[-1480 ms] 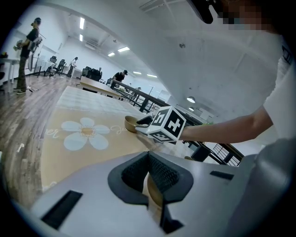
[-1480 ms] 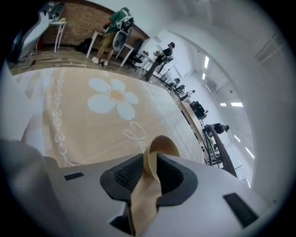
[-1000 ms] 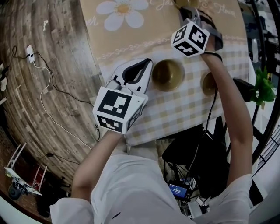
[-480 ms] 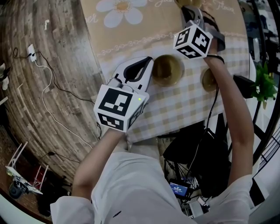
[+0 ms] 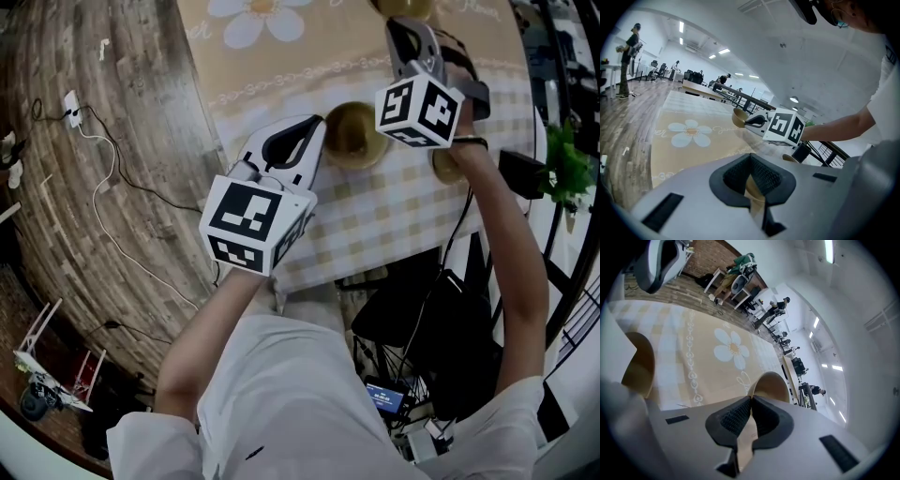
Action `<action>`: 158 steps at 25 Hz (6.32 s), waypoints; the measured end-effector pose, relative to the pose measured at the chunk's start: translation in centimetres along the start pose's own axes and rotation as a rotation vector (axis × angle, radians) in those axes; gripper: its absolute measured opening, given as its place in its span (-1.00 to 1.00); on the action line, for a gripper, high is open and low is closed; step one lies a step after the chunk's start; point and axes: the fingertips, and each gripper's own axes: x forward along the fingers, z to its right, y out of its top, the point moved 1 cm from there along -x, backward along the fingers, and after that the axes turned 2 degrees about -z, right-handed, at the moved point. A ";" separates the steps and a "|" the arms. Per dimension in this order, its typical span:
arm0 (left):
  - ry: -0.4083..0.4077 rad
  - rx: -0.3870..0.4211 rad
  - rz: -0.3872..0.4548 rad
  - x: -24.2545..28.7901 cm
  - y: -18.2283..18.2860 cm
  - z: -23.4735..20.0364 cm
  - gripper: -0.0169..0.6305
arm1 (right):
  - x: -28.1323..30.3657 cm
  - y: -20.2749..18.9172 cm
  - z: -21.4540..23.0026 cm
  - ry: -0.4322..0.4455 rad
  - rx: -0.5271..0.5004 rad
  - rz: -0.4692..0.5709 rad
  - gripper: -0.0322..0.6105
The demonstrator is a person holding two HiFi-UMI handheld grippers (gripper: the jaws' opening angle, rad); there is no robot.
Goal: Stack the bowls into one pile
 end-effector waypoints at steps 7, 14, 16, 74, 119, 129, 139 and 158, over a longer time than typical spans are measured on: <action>0.013 -0.001 0.006 -1.7 -0.5 0.6 -0.90 | -4.4 1.8 -1.5 0.019 -0.022 0.052 -0.77; 0.019 -0.008 0.013 -3.1 -1.4 1.0 -0.90 | -9.6 3.1 -3.9 0.059 -0.023 0.103 -0.77; 0.018 -0.009 0.010 -3.4 -1.8 1.3 -0.90 | -11.0 3.4 -4.8 0.074 -0.032 0.116 -0.77; 0.007 -0.073 0.041 -10.2 -2.8 7.2 -0.90 | -23.0 6.9 -14.3 0.369 0.107 0.089 -0.76; 0.271 -0.220 0.058 3.8 -9.9 22.5 -0.90 | -21.5 -20.5 -18.0 0.408 -0.063 0.059 -0.61; 0.263 -0.223 0.058 3.7 -10.5 22.3 -0.90 | -21.6 -20.4 -18.2 0.328 -0.177 0.087 -0.77; 0.253 -0.218 0.065 2.8 -10.2 22.3 -0.90 | -22.4 -19.5 -16.7 0.280 -0.169 0.096 -0.78; 0.284 -0.214 0.108 -2.2 -9.0 20.4 -0.90 | -24.6 -12.4 -14.6 0.264 -0.169 0.189 -0.78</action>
